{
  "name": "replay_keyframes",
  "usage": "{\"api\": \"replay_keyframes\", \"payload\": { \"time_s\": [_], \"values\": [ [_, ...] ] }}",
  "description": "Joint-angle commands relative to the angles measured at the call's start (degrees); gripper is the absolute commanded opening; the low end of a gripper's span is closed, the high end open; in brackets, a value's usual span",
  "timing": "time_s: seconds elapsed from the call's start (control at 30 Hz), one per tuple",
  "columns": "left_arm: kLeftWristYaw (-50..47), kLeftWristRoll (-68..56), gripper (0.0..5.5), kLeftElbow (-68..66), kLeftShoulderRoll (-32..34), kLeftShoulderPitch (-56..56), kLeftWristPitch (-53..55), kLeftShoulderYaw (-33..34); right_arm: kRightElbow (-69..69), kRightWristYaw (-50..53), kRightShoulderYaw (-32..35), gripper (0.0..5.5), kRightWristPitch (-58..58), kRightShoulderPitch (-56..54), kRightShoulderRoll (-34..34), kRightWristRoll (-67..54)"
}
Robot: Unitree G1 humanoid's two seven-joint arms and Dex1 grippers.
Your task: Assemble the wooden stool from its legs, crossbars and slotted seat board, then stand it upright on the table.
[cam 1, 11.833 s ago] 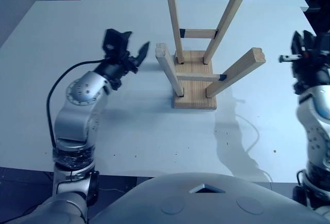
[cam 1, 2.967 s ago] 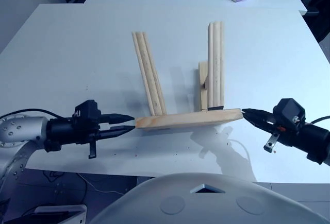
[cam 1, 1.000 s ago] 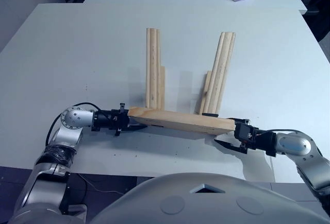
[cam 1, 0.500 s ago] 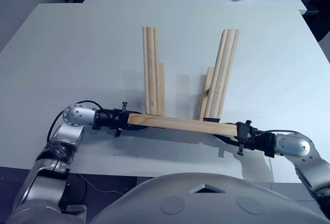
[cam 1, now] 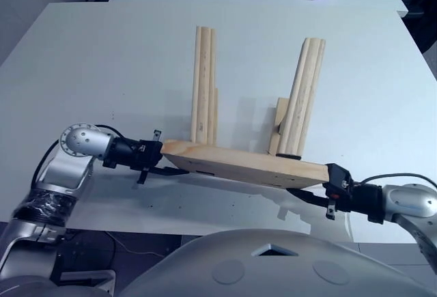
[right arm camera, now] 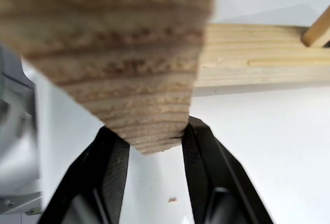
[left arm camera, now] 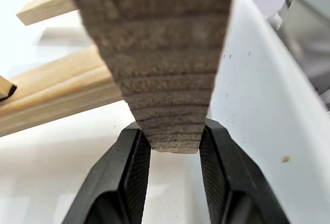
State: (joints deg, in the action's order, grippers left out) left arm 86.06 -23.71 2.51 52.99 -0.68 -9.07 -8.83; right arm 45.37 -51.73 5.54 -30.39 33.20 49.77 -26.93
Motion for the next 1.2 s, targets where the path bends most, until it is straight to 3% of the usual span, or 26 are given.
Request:
{"api": "replay_keyframes", "payload": {
  "time_s": [0.03, 0.17, 0.43, 0.6, 0.73, 0.83, 0.93, 1.03, 1.2],
  "values": [
    [-1.20, -8.49, 1.33, 11.56, 5.43, 2.85, 11.87, 5.47, 7.21, 2.34, 11.56, 1.43, -11.27, 1.69, 1.14, -17.70],
    [-1.43, -18.41, 1.33, 20.04, 11.01, 2.63, 26.10, 10.06, 8.25, 4.56, 22.36, 1.43, -16.35, 5.94, 5.83, -46.70],
    [0.79, -46.84, 1.33, 18.94, 23.59, -16.25, 62.69, 11.22, 1.84, 8.82, 38.45, 1.43, -18.72, 13.43, 16.31, -83.04],
    [4.91, -55.01, 1.33, 12.19, 26.57, -33.28, 81.93, 7.27, -3.17, -4.20, 49.41, 1.43, -23.30, 22.79, 19.33, -86.07],
    [6.33, -58.60, 1.33, 7.69, 27.12, -45.60, 98.11, 3.78, -9.93, -18.16, 63.94, 1.43, -36.79, 31.93, 23.95, -86.07],
    [6.14, -61.53, 1.33, 4.37, 28.47, -52.57, 101.54, -3.35, -17.01, -23.21, 69.83, 1.43, -45.18, 32.86, 30.04, -86.07],
    [4.07, -64.67, 1.33, 2.45, 29.85, -55.55, 101.56, -10.92, -24.32, -24.23, 69.34, 1.43, -49.31, 32.91, 35.57, -86.07],
    [1.33, -66.12, 1.33, 2.75, 30.76, -55.46, 101.56, -15.15, -24.83, -21.02, 66.56, 1.43, -46.81, 33.36, 35.87, -86.07],
    [-5.46, -65.28, 1.33, 0.43, 29.87, -51.44, 101.56, -18.52, -21.45, -11.07, 52.92, 1.43, -34.46, 28.13, 33.12, -86.07]
  ]
}}
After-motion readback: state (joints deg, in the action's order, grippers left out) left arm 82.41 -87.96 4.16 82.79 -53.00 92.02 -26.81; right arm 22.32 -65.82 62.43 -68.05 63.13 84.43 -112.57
